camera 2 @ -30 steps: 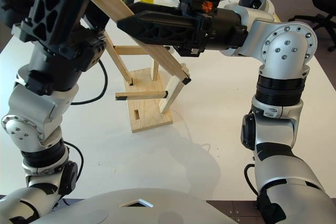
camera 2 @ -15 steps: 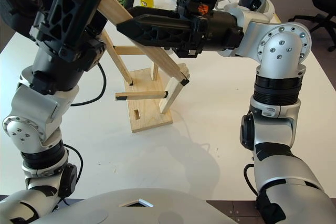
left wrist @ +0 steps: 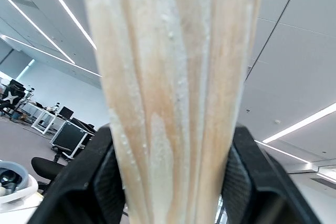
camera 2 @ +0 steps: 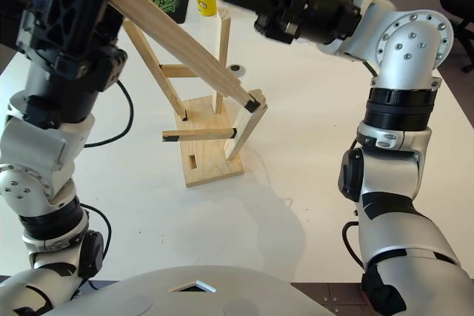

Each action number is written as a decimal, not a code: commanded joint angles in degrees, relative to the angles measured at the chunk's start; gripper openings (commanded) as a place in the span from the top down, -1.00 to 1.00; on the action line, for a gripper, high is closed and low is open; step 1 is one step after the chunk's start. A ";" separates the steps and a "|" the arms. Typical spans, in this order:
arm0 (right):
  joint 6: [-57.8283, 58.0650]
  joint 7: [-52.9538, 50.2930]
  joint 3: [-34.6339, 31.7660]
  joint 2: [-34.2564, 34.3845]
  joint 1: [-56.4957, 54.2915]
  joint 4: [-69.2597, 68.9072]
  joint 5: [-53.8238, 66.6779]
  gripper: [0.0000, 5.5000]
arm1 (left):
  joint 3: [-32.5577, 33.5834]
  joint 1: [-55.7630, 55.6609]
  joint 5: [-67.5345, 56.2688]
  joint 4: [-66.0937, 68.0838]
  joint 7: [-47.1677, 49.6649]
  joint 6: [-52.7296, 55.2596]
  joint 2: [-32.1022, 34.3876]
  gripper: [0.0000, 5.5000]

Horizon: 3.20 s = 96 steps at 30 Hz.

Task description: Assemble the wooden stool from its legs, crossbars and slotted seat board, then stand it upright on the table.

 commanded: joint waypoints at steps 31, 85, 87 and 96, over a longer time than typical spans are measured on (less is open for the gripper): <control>-7.88 4.25 -0.41 -3.07 0.08 7.55 -14.40 -0.17 | -3.50 24.41 53.20 16.65 -31.37 -11.63 -3.23 0.23; -2.64 3.55 -2.28 -3.47 1.51 4.66 -13.32 -0.17 | -8.21 23.86 63.37 26.27 -50.71 -12.41 16.69 0.26; -2.37 3.43 -2.39 -3.40 1.77 4.27 -13.17 -0.17 | -8.08 23.69 63.39 26.46 -51.31 -12.36 17.34 0.26; -1.02 6.89 -0.79 -5.97 6.36 -4.11 -12.36 -0.17 | -6.29 27.45 61.88 24.26 -50.47 -11.28 16.86 0.26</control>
